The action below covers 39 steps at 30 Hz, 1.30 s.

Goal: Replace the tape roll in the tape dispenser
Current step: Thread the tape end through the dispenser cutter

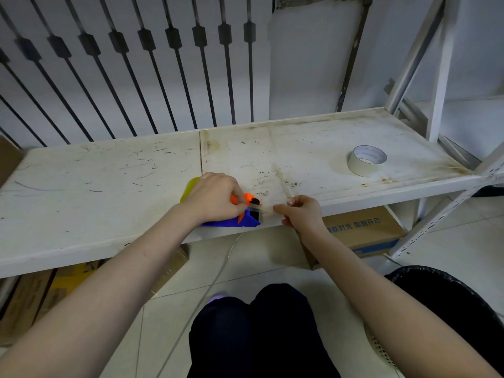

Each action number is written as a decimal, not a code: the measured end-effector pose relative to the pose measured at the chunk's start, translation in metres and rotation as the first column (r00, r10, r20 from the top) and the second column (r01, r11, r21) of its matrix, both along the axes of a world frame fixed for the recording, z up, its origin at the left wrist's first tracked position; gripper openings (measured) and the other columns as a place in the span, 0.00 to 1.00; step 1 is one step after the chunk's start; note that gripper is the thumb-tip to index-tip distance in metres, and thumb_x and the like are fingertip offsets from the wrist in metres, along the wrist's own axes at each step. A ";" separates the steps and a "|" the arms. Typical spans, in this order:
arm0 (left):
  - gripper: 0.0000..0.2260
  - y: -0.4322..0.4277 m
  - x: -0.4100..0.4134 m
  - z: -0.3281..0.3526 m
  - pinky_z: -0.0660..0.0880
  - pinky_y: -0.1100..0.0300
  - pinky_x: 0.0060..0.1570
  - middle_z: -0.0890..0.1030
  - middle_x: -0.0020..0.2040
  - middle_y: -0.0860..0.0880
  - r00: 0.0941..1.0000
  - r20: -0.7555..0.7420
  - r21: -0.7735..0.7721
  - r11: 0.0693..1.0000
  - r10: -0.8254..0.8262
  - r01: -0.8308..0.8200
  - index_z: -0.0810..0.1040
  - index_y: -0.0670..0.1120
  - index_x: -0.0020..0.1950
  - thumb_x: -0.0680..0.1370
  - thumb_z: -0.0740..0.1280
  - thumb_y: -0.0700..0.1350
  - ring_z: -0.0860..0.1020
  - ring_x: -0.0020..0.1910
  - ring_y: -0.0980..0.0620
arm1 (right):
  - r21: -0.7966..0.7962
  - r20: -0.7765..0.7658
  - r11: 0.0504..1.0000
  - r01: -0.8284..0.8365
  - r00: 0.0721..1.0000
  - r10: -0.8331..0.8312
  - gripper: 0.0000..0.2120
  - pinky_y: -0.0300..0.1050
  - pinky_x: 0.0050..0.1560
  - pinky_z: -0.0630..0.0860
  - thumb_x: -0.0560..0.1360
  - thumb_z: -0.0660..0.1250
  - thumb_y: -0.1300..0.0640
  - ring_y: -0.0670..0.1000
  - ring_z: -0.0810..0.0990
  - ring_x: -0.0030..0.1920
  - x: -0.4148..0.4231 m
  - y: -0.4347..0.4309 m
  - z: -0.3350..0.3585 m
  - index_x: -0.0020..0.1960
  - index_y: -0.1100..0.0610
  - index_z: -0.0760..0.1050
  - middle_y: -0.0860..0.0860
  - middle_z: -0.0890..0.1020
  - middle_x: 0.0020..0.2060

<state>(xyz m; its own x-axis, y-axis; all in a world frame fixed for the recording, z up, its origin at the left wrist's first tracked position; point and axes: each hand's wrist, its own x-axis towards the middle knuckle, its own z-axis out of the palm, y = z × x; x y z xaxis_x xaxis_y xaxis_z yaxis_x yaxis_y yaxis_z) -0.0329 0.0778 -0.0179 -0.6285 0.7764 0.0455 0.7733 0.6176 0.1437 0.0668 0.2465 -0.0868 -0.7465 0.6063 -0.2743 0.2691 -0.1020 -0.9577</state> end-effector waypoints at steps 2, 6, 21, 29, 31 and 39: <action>0.11 0.000 0.000 0.001 0.67 0.59 0.54 0.82 0.47 0.56 1.000 0.007 0.003 1.000 0.007 -0.007 0.85 0.55 0.45 0.71 0.65 0.55 0.77 0.49 0.54 | -0.014 -0.004 1.000 -0.001 1.000 0.001 0.15 0.37 0.31 0.77 0.68 0.74 0.65 0.49 0.74 0.33 0.001 0.000 -0.001 0.35 0.57 0.67 0.52 0.72 0.34; 0.12 0.003 0.003 0.002 0.65 0.59 0.52 0.82 0.49 0.57 1.000 -0.021 -0.030 0.999 0.020 -0.020 0.84 0.57 0.49 0.72 0.64 0.57 0.76 0.50 0.53 | 0.009 0.011 0.999 0.040 0.999 -0.040 0.14 0.41 0.35 0.79 0.68 0.74 0.65 0.50 0.75 0.30 -0.003 0.002 -0.002 0.37 0.57 0.68 0.53 0.73 0.34; 0.14 0.006 0.005 0.001 0.68 0.53 0.54 0.81 0.49 0.51 0.997 -0.067 -0.122 0.992 0.025 -0.033 0.84 0.55 0.50 0.74 0.60 0.55 0.76 0.51 0.49 | 0.064 -0.017 0.993 0.103 0.995 -0.102 0.13 0.45 0.39 0.81 0.70 0.73 0.63 0.50 0.76 0.33 -0.008 -0.002 -0.010 0.38 0.57 0.68 0.51 0.73 0.35; 0.11 0.012 0.008 -0.002 0.66 0.54 0.56 0.80 0.53 0.50 0.992 -0.099 -0.109 0.990 0.078 -0.089 0.83 0.56 0.54 0.76 0.63 0.53 0.74 0.55 0.48 | 0.146 -0.042 0.982 0.118 0.993 -0.113 0.12 0.41 0.32 0.79 0.71 0.73 0.59 0.51 0.76 0.37 -0.010 -0.002 -0.014 0.40 0.57 0.68 0.51 0.73 0.36; 0.11 0.013 0.008 -0.003 0.66 0.55 0.55 0.80 0.52 0.50 0.990 -0.107 -0.109 0.989 0.091 -0.103 0.83 0.55 0.54 0.76 0.63 0.53 0.74 0.55 0.48 | 0.193 -0.033 0.975 0.113 0.994 -0.108 0.11 0.43 0.34 0.79 0.71 0.72 0.59 0.51 0.76 0.37 -0.012 -0.002 -0.014 0.42 0.58 0.69 0.50 0.73 0.36; 0.12 0.014 0.010 -0.006 0.66 0.53 0.57 0.77 0.56 0.49 0.983 -0.136 -0.088 0.986 0.127 -0.139 0.82 0.55 0.56 0.77 0.61 0.52 0.73 0.58 0.47 | 0.468 0.020 0.882 0.050 0.998 -0.067 0.09 0.41 0.37 0.68 0.74 0.69 0.56 0.48 0.71 0.36 -0.024 0.001 -0.010 0.44 0.57 0.69 0.46 0.72 0.34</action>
